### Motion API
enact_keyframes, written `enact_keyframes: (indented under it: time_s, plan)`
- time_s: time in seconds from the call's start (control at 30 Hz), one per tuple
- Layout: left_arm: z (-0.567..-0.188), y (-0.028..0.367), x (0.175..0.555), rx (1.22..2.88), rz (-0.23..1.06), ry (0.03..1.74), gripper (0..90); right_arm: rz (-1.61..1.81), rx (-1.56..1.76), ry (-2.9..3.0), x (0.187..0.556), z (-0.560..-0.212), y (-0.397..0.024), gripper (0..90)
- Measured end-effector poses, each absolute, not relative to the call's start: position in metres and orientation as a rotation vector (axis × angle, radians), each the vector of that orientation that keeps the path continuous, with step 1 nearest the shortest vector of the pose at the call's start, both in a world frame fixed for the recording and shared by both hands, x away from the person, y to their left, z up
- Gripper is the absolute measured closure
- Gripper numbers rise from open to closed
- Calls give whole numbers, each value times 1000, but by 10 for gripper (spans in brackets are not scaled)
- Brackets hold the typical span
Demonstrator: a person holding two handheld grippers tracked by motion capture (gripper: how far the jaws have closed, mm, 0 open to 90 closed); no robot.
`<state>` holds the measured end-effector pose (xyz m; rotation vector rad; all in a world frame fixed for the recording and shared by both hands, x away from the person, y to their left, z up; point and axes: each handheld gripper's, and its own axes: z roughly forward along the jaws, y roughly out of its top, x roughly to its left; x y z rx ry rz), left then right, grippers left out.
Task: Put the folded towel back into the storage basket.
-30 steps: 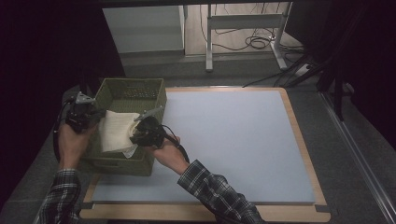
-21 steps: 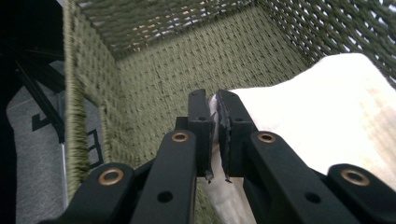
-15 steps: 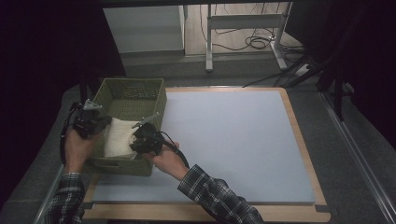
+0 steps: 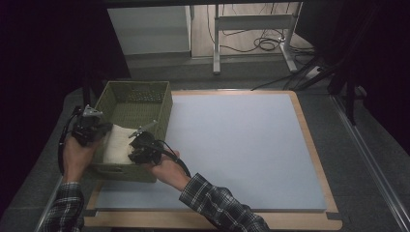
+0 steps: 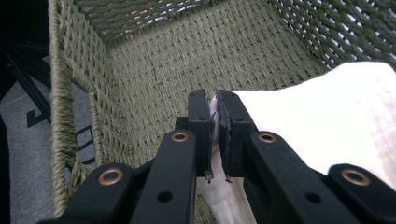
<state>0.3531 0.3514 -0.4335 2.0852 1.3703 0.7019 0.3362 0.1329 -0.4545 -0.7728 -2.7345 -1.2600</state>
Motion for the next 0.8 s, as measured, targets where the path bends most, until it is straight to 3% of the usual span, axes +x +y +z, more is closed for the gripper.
enact_keyframes:
  time_s: [0.37, 0.47, 0.57, 0.8]
  plan:
    - [-446, 339, 364, 2137, 663, 1357, 844, -1238, -808, -2767, 337, -454, 125, 798]
    - [-447, 337, 366, 2147, 660, 1362, 840, -1238, -805, -2763, 336, -454, 125, 757]
    - [-448, 334, 368, 2151, 686, 1364, 751, -1253, -786, -2752, 334, -453, 126, 671]
    - [-443, 329, 369, 2111, 696, 1362, 601, -1331, -788, -2761, 338, -438, 116, 646]
